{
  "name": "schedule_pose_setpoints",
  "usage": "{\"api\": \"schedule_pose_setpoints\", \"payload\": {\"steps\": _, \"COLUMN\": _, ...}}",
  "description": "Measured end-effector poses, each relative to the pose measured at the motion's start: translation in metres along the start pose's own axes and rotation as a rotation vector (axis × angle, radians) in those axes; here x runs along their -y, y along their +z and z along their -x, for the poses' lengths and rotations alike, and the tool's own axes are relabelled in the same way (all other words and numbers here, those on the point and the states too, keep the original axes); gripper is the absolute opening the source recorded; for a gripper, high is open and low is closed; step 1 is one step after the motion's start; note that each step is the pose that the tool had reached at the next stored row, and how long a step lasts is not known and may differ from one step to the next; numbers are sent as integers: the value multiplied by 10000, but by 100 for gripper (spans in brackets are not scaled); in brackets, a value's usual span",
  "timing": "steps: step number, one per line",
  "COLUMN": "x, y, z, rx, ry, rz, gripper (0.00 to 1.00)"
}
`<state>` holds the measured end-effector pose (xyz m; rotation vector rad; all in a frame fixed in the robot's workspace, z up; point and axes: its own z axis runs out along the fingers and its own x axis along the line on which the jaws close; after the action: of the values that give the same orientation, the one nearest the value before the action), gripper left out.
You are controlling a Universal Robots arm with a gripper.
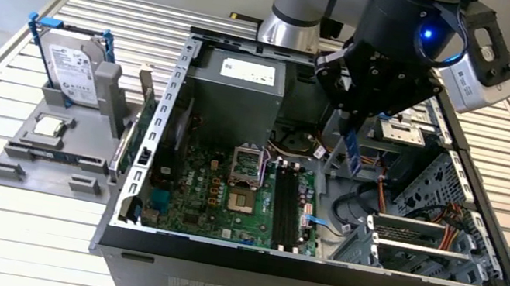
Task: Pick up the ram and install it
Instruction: 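Insert the ram into the slot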
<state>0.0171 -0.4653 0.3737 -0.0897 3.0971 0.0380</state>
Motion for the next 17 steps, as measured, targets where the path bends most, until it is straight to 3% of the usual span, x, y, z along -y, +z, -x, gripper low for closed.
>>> {"api": "schedule_pose_setpoints", "payload": {"steps": 17, "x": 3, "y": 125, "z": -5, "rx": -5, "ry": 8, "rz": -1, "gripper": 0}}
